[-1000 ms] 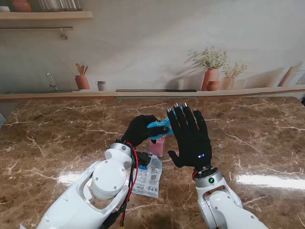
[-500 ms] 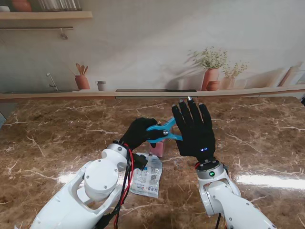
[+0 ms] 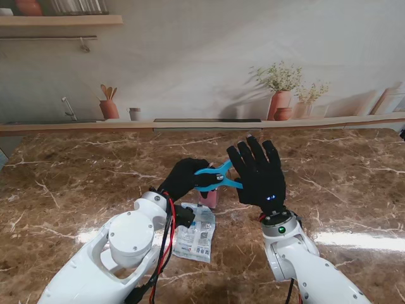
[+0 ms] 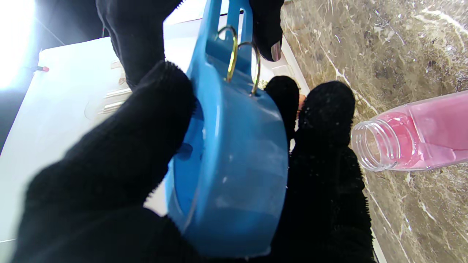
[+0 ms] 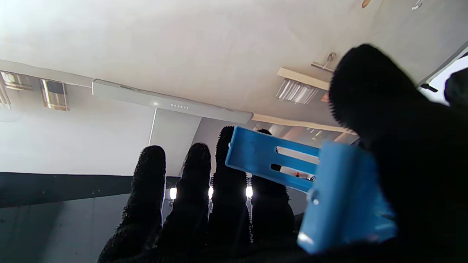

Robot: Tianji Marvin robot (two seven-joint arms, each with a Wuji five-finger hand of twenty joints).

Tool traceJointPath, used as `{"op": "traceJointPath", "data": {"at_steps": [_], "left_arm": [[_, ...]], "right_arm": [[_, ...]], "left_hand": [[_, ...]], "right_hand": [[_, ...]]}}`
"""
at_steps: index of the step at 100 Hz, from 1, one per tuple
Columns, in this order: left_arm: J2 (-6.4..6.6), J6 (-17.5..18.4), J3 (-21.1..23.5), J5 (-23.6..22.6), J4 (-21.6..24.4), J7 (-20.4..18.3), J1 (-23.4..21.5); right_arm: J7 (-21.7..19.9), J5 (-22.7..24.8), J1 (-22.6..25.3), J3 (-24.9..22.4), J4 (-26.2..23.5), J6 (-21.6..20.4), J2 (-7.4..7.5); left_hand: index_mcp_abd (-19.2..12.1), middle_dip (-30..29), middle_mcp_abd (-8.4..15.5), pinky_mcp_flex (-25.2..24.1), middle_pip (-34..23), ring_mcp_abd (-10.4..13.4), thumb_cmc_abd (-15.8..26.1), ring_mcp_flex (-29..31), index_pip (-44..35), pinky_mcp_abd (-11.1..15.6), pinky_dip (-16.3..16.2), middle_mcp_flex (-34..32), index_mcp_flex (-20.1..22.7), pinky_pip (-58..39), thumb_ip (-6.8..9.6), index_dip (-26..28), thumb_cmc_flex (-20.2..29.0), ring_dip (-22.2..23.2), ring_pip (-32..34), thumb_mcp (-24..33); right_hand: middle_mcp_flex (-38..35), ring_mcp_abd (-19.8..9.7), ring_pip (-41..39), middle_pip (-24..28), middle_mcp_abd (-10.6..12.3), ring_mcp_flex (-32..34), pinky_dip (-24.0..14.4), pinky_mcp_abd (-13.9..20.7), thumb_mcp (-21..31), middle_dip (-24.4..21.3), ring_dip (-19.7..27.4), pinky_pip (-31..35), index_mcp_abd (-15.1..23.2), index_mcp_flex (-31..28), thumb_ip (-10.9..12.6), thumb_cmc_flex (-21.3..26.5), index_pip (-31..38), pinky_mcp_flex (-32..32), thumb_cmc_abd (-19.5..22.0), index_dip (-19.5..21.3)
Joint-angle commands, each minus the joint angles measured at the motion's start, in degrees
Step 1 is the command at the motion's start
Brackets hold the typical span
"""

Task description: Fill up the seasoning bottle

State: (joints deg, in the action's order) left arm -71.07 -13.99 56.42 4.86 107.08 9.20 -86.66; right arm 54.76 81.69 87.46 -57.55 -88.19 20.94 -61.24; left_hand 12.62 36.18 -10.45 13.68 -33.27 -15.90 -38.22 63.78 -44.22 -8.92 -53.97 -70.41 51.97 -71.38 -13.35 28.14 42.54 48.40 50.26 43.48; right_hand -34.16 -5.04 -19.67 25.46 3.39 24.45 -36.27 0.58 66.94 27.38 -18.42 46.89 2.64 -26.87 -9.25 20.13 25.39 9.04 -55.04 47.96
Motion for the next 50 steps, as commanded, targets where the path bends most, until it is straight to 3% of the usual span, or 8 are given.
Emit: {"op": "traceJointPath", "data": {"at_steps": [1, 14, 25, 27, 30, 34, 50], "left_arm": [[0.09, 0.3, 0.1, 0.0, 0.4, -0.1, -0.4], [0.18, 0.4, 0.3, 0.0, 0.5, -0.2, -0.6], [0.3, 0.6, 0.5, 0.3, 0.6, -0.7, -0.7], [0.32, 0.6, 0.5, 0.3, 0.6, -0.7, -0.7], [0.35, 0.6, 0.6, 0.3, 0.6, -0.8, -0.7], [0.38, 0.6, 0.7, 0.3, 0.6, -0.9, -0.7], [0.61, 0.4, 0.9, 0.5, 0.8, -1.7, -0.8]], "right_arm": [[0.8, -0.6, -0.8, 0.1, 1.2, -0.2, -0.2], [3.2, -1.1, -1.8, 0.6, 2.1, -0.6, -0.41], [3.6, -1.2, -2.2, 0.8, 2.5, -0.9, -0.43], [3.7, -1.2, -2.3, 0.8, 2.6, -1.0, -0.41], [3.9, -1.2, -2.4, 0.8, 2.7, -1.1, -0.37], [4.3, -1.1, -2.6, 0.8, 3.0, -1.4, -0.31], [5.4, -1.4, -3.0, 0.8, 3.4, -2.0, -0.42]], "left_hand": [[-10.3, 0.7, 1.6, -1.1, -2.8, -0.7, 5.2, 1.3, -8.7, 1.3, -1.6, -5.0, 0.5, -2.3, 2.08, 2.7, 7.0, 0.7, 2.0, 10.6], [-10.5, 0.8, 1.7, -1.1, -2.9, -0.6, 5.3, 1.3, -8.5, 1.3, -1.7, -4.9, 0.6, -2.3, 2.14, 2.8, 7.1, 0.8, 2.0, 10.5], [-10.5, 0.8, 1.7, -1.2, -2.8, -0.7, 5.2, 1.1, -8.4, 1.3, -1.8, -4.9, 0.6, -2.2, 2.19, 2.8, 7.1, 0.8, 2.0, 10.4], [-10.5, 0.8, 1.8, -1.2, -2.9, -0.6, 5.3, 1.1, -8.4, 1.3, -1.8, -4.9, 0.6, -2.2, 2.21, 2.8, 7.2, 0.8, 2.0, 10.4], [-10.6, 0.8, 1.8, -1.2, -2.9, -0.6, 5.3, 1.1, -8.4, 1.3, -1.8, -4.9, 0.6, -2.2, 2.21, 2.8, 7.1, 0.8, 2.0, 10.4], [-10.6, 0.8, 1.8, -1.2, -2.9, -0.6, 5.3, 1.1, -8.4, 1.3, -1.8, -4.9, 0.6, -2.2, 2.22, 2.9, 7.1, 0.8, 2.0, 10.3], [-10.6, 0.8, 1.9, -1.2, -2.7, -0.3, 5.3, 0.9, -8.0, 1.3, -1.9, -4.6, 0.6, -2.2, 2.28, 2.5, 7.0, 0.7, 1.8, 10.2]], "right_hand": [[-4.1, 0.5, -0.1, 5.8, 2.4, 4.0, 1.5, -0.7, 3.5, 2.7, 1.2, 2.2, 1.5, -2.0, 1.0, 3.6, 3.0, 1.9, 0.5, 2.4], [-8.6, 1.1, -4.0, 12.4, 3.9, 14.0, 1.8, -1.7, 4.4, 7.7, -1.5, 7.2, 3.9, -4.5, 1.2, 6.2, 9.8, 7.8, 1.2, 5.6], [-12.4, 1.3, -8.3, 17.4, 5.0, 22.0, 2.0, -2.6, 4.5, 11.9, -6.0, 11.3, 4.9, -6.3, 1.3, 6.9, 14.8, 13.4, 2.4, 5.8], [-13.0, 1.3, -9.2, 18.6, 5.3, 22.6, 2.0, -2.6, 4.2, 13.5, -7.1, 11.8, 5.2, -6.7, 0.0, 7.3, 15.9, 13.8, 2.4, 5.8], [-14.6, 1.0, -11.2, 19.7, 5.7, 23.7, 2.0, -2.6, 3.8, 17.1, -9.3, 12.9, 5.9, -7.5, -3.8, 8.4, 17.8, 14.6, 1.2, 5.8], [-16.3, 0.7, -13.7, 21.4, 6.3, 24.7, 1.8, -2.6, 3.1, 20.2, -11.3, 14.0, 7.0, -8.5, -6.2, 9.3, 20.1, 15.3, 0.4, 6.3], [-25.0, -0.6, -25.3, 27.4, 9.0, 31.1, -0.1, -3.9, 1.1, 27.0, -18.4, 19.8, 14.6, -14.0, -8.6, 11.1, 31.1, 20.1, -0.6, 6.9]]}}
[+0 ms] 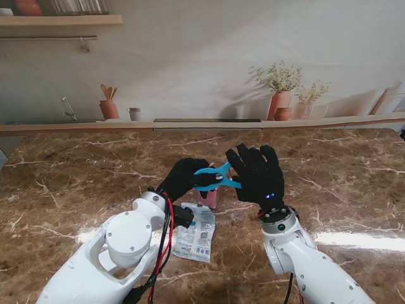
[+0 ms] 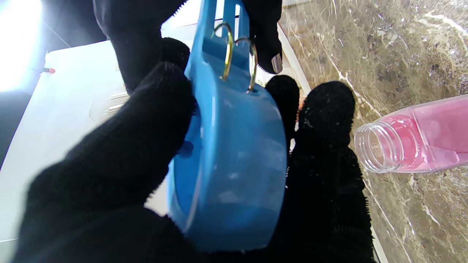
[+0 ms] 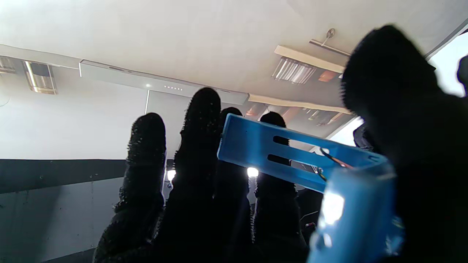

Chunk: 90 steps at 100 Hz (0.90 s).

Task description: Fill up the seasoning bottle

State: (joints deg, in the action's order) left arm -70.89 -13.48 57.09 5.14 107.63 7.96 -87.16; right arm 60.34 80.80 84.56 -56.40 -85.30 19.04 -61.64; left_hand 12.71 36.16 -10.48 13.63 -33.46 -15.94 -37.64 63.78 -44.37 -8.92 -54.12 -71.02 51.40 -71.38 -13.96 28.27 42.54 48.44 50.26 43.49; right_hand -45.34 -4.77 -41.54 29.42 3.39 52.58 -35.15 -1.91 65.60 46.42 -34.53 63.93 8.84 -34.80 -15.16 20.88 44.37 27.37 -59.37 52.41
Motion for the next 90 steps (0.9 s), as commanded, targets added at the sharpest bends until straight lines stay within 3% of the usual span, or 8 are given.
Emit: {"op": "traceJointPath", "data": {"at_steps": [1, 33, 42, 50, 54, 71, 83, 90], "left_arm": [[0.47, -0.2, 0.3, 0.3, 0.3, -0.6, -0.3], [1.03, 0.8, 0.2, -0.5, -0.2, -2.2, -0.3], [1.17, 1.6, 0.3, -0.9, -0.2, -2.4, -0.4], [1.35, 2.6, 0.3, -1.9, -0.3, -2.6, -0.5], [1.36, 2.8, 0.3, -2.1, -0.3, -2.4, -0.6], [1.99, 1.9, 0.2, -2.9, -0.3, -4.7, -0.3], [2.24, 2.1, -0.5, -4.0, -0.9, -5.6, 0.4], [1.85, 2.3, -1.2, -5.4, -1.6, -4.1, 0.8]], "right_arm": [[-0.1, -0.6, -0.2, -0.3, 0.5, -0.2, -0.04], [1.7, -2.3, -0.8, 0.1, 1.5, -0.2, -0.72], [2.8, -2.6, -1.2, 0.2, 2.1, -0.5, -0.82], [4.0, -2.7, -1.5, 0.4, 2.6, -0.9, -0.86], [4.5, -2.7, -1.6, 0.4, 2.8, -1.0, -0.86], [6.2, -3.1, -2.1, 0.7, 3.8, -0.9, -1.02], [6.2, -3.1, -2.3, 1.0, 4.0, -1.1, -0.98], [5.5, -3.0, -2.0, 1.2, 3.7, -1.5, -0.84]], "left_hand": [[-10.6, 0.8, 1.9, -1.1, -2.5, -0.2, 4.6, 0.8, -7.8, 1.3, -1.8, -4.0, 1.2, -2.2, 2.89, 2.4, 7.0, 0.7, 1.7, 10.2], [-11.7, -0.1, 1.9, -1.6, 0.1, 0.6, 5.6, -0.6, -5.8, 2.0, -1.4, -2.8, 1.5, -0.7, 3.13, -1.8, 6.8, -0.2, -0.4, 7.8], [-11.6, -0.8, 2.0, -2.9, 2.4, 0.9, 5.9, -3.0, -3.6, 1.8, -0.9, -1.0, 1.5, 1.2, 4.07, -6.5, 5.3, -0.9, -2.8, 5.5], [-12.2, -2.5, 2.4, -4.4, 4.0, 1.2, 4.6, -5.9, -1.9, 1.7, -0.8, 2.4, -0.7, 3.5, 4.74, -7.9, 3.0, -1.0, -5.9, -2.9], [-12.4, -4.1, 2.4, -4.7, 3.3, 1.2, 4.6, -6.3, -1.7, 1.4, -1.0, 3.2, -0.9, 4.1, 5.07, -7.8, 3.2, -0.9, -6.2, -5.7], [-13.7, -3.1, 3.4, -5.6, 2.5, 1.4, 2.3, -7.8, -1.5, -1.4, -1.3, 5.1, -2.3, 5.5, 5.08, -6.9, 4.4, -0.5, -6.8, -8.4], [-19.6, 7.8, 5.2, -6.0, 9.3, 1.0, 4.5, -8.1, -6.2, -2.2, -1.7, 1.9, 1.0, 6.6, 4.58, -6.8, 9.5, 1.1, -6.5, 4.8], [-22.0, 13.4, 5.6, -6.2, 8.4, 0.6, 6.4, -8.5, -8.6, -1.7, -2.0, 2.8, 1.7, 6.7, 3.59, 0.2, 11.3, 3.7, -5.1, 6.4]], "right_hand": [[-14.3, -1.0, -4.0, 23.7, 9.2, 3.3, -1.3, -1.5, 2.4, 8.2, -2.5, 3.2, 8.9, -6.5, -2.7, 10.4, 12.6, 2.0, 3.7, 2.6], [-22.6, -2.2, -18.6, 29.2, 11.0, 9.6, -4.5, -2.7, 1.4, 15.4, -10.2, 13.2, 15.6, -19.4, -2.4, 10.6, 18.4, 7.4, 2.5, 12.7], [-24.9, -2.4, -23.8, 31.9, 10.6, 11.6, -6.1, -3.0, 2.0, 16.8, -13.4, 16.6, 16.4, -23.8, -0.1, 10.1, 22.7, 8.9, 2.2, 15.7], [-27.3, -2.4, -28.0, 34.5, 10.2, 13.5, -7.8, -3.4, 2.4, 17.8, -16.5, 19.0, 17.1, -27.3, 5.3, 9.6, 26.4, 10.0, 2.0, 18.4], [-28.0, -2.3, -29.7, 35.2, 10.0, 14.0, -8.6, -3.5, 2.3, 18.3, -17.7, 20.0, 17.3, -28.2, 5.9, 9.8, 27.0, 10.2, 1.7, 19.4], [-28.5, -2.2, -31.7, 35.9, 9.7, 14.3, -9.8, -3.3, 1.7, 19.0, -19.6, 21.0, 17.5, -29.1, 5.9, 10.2, 27.4, 10.0, 1.9, 20.3], [-26.6, -2.5, -29.6, 34.8, 10.4, 12.4, -9.8, -2.6, 1.5, 19.4, -19.8, 19.2, 17.3, -27.0, 5.8, 10.1, 25.9, 8.7, 2.9, 20.5], [-22.9, -2.8, -25.9, 30.0, 11.0, 9.3, -9.7, -1.9, 0.8, 19.4, -19.8, 16.9, 16.9, -21.9, 0.0, 11.2, 20.6, 6.9, 2.8, 17.1]]}}
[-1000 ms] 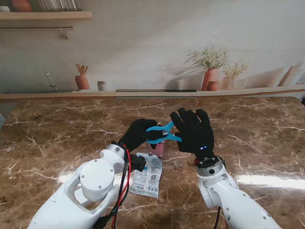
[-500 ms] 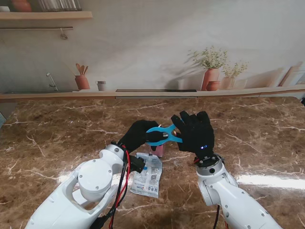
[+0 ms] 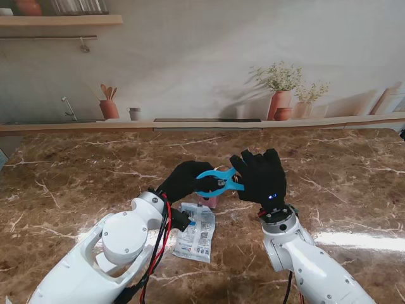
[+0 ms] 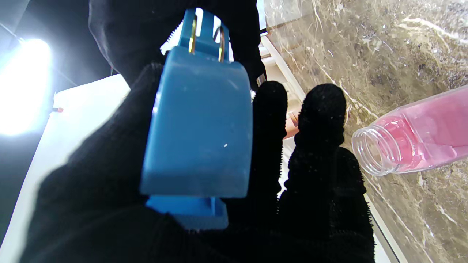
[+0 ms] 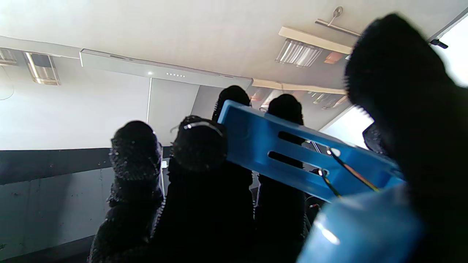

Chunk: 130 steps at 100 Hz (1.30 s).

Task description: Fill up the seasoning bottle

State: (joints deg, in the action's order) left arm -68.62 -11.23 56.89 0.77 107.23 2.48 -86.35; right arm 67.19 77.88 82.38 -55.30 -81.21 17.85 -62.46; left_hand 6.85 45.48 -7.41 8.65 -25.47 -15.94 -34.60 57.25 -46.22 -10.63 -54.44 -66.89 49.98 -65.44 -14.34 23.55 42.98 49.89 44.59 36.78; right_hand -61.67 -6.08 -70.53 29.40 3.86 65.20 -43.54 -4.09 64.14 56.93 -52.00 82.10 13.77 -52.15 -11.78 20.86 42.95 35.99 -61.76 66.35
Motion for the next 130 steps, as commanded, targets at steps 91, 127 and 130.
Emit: {"op": "traceJointPath", "data": {"at_steps": [91, 127, 130], "left_arm": [[-1.2, 10.9, -2.5, -14.5, -6.2, 10.6, 1.1], [-1.3, 11.2, -2.2, -14.0, -6.0, 11.0, 0.7], [-1.29, 11.3, -2.2, -14.0, -5.9, 11.0, 0.7]], "right_arm": [[-15.8, 1.2, 5.3, -1.7, -6.6, -0.8, 0.87], [-11.6, 0.3, 4.0, -1.1, -5.1, -0.9, 0.41], [-11.9, 0.3, 4.1, -1.2, -5.2, -0.9, 0.43]], "left_hand": [[-17.7, 13.1, 5.5, -1.0, 0.6, 1.2, 3.1, -1.7, -5.8, 4.4, -0.1, -1.4, 4.4, 1.2, 3.62, 19.1, 12.3, 4.8, -0.7, 13.0], [-18.0, 13.0, 5.5, -1.0, 1.0, 1.1, 3.1, -1.7, -5.5, 4.3, -0.2, -1.5, 4.6, 1.1, 3.69, 18.9, 12.1, 4.9, -0.9, 13.0], [-17.9, 12.9, 5.5, -1.0, 1.0, 1.1, 3.0, -1.6, -5.5, 4.3, -0.2, -1.5, 4.6, 1.0, 3.68, 18.9, 12.1, 4.9, -0.9, 13.0]], "right_hand": [[33.3, -0.4, 48.8, -9.4, -1.0, -48.0, 4.8, 3.2, 3.3, -34.1, 31.0, -29.8, 10.1, 2.4, -7.6, 4.6, 9.6, -29.1, 2.3, 0.1], [-2.9, 1.4, 35.8, 13.8, 9.3, -0.9, 7.1, -2.0, 4.5, -5.9, 19.6, -20.0, 7.1, 1.4, -8.7, 7.8, 17.7, -4.9, -0.3, 2.7], [-2.5, 0.9, 32.8, 16.2, 9.9, -0.4, 6.5, -2.5, 4.5, -3.4, 16.6, -18.4, 7.4, 1.6, -8.6, 7.8, 17.7, -3.3, -0.1, 2.8]]}}
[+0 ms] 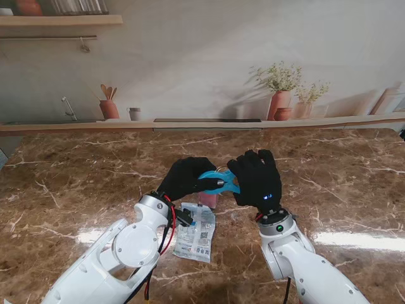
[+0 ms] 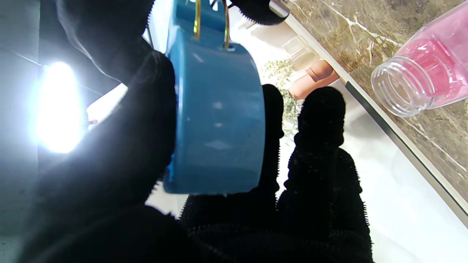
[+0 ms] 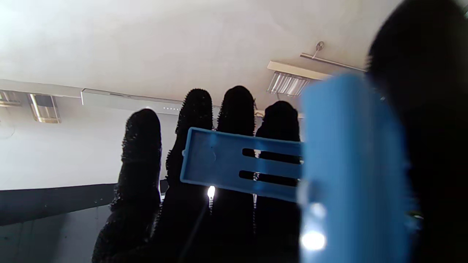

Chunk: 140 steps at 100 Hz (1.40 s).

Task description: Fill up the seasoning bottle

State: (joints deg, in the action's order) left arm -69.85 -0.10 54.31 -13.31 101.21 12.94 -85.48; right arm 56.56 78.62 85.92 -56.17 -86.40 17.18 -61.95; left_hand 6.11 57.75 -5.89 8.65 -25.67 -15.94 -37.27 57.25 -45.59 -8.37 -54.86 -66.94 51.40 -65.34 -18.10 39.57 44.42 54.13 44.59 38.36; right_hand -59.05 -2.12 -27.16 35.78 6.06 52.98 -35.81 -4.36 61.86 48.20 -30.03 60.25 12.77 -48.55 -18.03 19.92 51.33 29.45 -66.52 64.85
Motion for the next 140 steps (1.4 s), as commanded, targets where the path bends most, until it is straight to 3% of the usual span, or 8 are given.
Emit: {"op": "traceJointPath", "data": {"at_steps": [1, 36, 50, 62, 94, 107, 119, 140], "left_arm": [[-0.05, 0.1, 0.3, 0.1, 0.1, 0.5, -0.2], [0.03, -0.5, 0.5, 1.0, 0.6, -0.1, -0.6], [0.11, -0.4, 0.6, 1.5, 0.5, -0.6, -0.8], [0.15, -0.5, 0.6, 1.7, 0.5, -0.8, -0.9], [0.13, -1.6, 0.5, 2.7, 1.0, -1.2, -1.1], [0.0, -3.5, 0.1, 4.3, 1.0, -2.0, -1.0], [-1.31, -3.9, -0.7, 9.1, 0.7, 0.4, -1.2], [-3.19, -2.8, -1.4, 17.9, 0.8, 3.7, -2.2]], "right_arm": [[-1.3, -0.4, 0.5, -0.4, -0.1, -0.2, -0.07], [-0.9, 1.3, -0.5, -0.9, 1.0, -0.2, 0.58], [-1.9, 1.3, -0.4, -1.2, 0.8, -0.1, 0.62], [-1.6, 0.8, -0.7, -1.0, 0.9, -0.7, 0.45], [-3.8, 0.7, -0.7, -1.7, 0.2, -4.7, 0.88], [-6.0, 2.2, 0.1, -1.9, -1.2, -5.7, 1.48], [-8.9, 2.6, 1.2, -2.3, -2.6, -4.9, 1.53], [-13.6, 1.1, 3.6, -2.8, -4.5, -2.1, 0.91]], "left_hand": [[-17.2, 0.7, 4.0, -1.0, 1.2, 1.1, 5.7, -1.6, -6.1, 2.1, 0.2, -1.5, 3.1, 0.9, 7.45, 2.8, 10.7, 0.7, -0.9, 11.5], [-17.1, 0.1, 4.1, -1.0, 1.6, 1.3, 5.4, -1.5, -5.9, 2.0, 0.1, -1.7, 3.1, 0.9, 7.45, 1.8, 10.4, 0.5, -1.3, 11.9], [-17.1, -0.1, 4.1, -1.1, 1.7, 1.2, 5.4, -1.6, -5.8, 1.9, 0.1, -1.7, 3.0, 0.9, 7.49, 1.5, 10.3, 0.4, -1.4, 11.9], [-17.0, -0.2, 3.9, -1.2, 1.8, 1.1, 5.4, -1.7, -5.8, 1.9, 0.1, -1.7, 3.0, 1.0, 7.55, 1.2, 10.3, 0.3, -1.4, 12.0], [-14.4, -2.0, 2.1, -0.6, 1.7, 0.6, 4.6, -1.1, -5.5, 0.7, -0.5, -2.2, 2.3, 0.5, 7.43, -2.7, 9.0, 0.2, -0.8, 14.4], [-10.7, -6.9, -0.4, 0.4, 1.5, 0.0, 5.1, 0.1, -6.1, -0.5, -1.1, -2.0, 1.1, -0.4, 6.6, -9.2, 8.1, -1.1, -0.6, 15.9], [-9.9, -9.1, -0.7, 0.6, -0.7, -0.9, 6.6, 0.9, -9.3, 0.0, -1.7, -2.4, 0.3, -1.5, 6.8, -6.3, 9.2, -1.5, 0.3, 15.7], [-10.4, -9.4, -0.8, 0.0, -2.8, -1.6, 7.5, 0.8, -11.1, 1.1, -2.2, -2.3, -0.3, -2.3, 7.27, -2.9, 9.3, -1.6, 1.6, 15.4]], "right_hand": [[-5.1, -3.1, -11.3, 10.5, 7.8, 11.8, -1.4, -2.3, 6.8, 5.9, -6.1, 3.9, 8.5, -2.0, -2.3, 8.8, 9.3, 3.7, 4.7, 4.3], [-6.7, -1.7, -15.6, 7.1, 6.1, 11.1, -3.7, -0.1, 6.9, 6.5, -8.4, 10.0, 6.8, 1.5, 0.1, 13.1, 2.3, 7.9, 9.3, -10.4], [-4.3, 0.4, -12.9, 4.9, 5.4, 8.7, -3.5, 0.2, 20.3, 7.2, -9.4, 6.9, 3.4, 4.1, 4.9, 16.1, 1.3, 6.0, 11.6, -17.6], [-8.4, -0.2, -15.6, 5.8, 5.2, 12.6, 10.4, -3.8, 23.4, 2.3, -8.7, 14.8, 1.9, -3.4, 4.4, 31.0, -1.6, 6.4, 19.6, -13.8], [-14.4, -0.2, -18.2, 5.3, 4.4, 16.0, 11.3, -4.6, 24.7, -0.4, -8.4, 17.5, 3.3, -11.1, 5.5, 33.1, -2.4, 8.5, 18.2, -15.0], [-6.7, -0.1, -5.2, -6.5, 3.3, 8.6, -0.8, 1.3, 19.3, -1.1, -8.3, 3.1, 0.7, -0.4, 2.7, 20.9, -9.2, 4.3, 14.5, -26.0], [5.4, -0.9, 2.2, -10.1, 0.8, -1.8, -1.5, 1.0, 12.1, -12.9, -0.4, -5.5, -5.7, 7.1, 10.8, 5.2, -20.1, -5.1, 18.0, -26.9], [20.9, 1.5, 11.8, -19.3, -4.2, -20.4, -0.1, 1.1, 3.6, -23.2, 7.3, -14.5, -14.1, 17.7, 9.3, -7.3, -33.5, -19.1, 15.6, -32.3]]}}
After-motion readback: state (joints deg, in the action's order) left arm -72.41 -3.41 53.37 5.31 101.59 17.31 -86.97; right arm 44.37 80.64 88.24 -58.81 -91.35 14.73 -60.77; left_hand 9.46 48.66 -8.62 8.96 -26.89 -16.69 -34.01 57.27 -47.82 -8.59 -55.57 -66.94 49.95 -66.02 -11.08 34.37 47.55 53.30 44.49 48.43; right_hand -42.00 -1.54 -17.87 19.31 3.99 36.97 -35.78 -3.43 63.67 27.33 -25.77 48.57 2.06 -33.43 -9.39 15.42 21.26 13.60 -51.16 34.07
